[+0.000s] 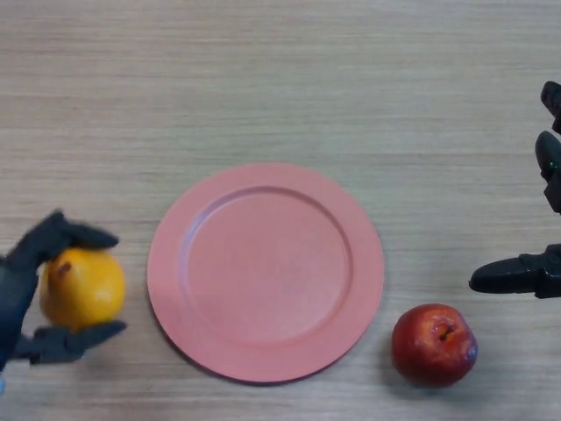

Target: Pick up the yellow pear and place it on the plate

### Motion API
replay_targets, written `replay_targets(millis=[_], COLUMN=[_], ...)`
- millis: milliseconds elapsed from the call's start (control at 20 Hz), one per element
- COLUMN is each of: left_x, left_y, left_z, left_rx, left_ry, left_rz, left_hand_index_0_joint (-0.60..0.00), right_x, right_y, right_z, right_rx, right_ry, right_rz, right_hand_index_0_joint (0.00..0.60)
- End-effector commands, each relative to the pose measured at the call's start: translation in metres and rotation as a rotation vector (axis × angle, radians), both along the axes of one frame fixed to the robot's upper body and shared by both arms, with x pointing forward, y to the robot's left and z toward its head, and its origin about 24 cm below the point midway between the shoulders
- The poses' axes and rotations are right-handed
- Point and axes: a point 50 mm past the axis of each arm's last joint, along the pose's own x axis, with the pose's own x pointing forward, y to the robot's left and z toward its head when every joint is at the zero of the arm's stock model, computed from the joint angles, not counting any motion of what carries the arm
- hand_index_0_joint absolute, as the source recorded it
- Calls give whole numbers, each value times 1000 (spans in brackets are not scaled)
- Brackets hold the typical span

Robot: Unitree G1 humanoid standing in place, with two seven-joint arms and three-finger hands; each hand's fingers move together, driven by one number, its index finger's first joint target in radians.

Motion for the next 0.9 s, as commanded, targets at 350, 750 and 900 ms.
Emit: replay_targets(millis=[350,750,900], left_x=[34,69,72], left_y=[-48,-70,-70], left_z=[48,6,1], left_rx=[-45,-194,-260], left_ry=[-244,-63,71], left_rz=[-217,-212,-217], left_hand_index_0_joint=[-600,-600,-600], right_x=[-10,-11,-12], right_y=[-9,-11,-13], right_z=[42,44,43], right_rx=[-44,-71,-77], right_ry=[-211,-240,-242], right_rz=[-33,-61,-69], right_hand_index_0_joint=[0,0,0])
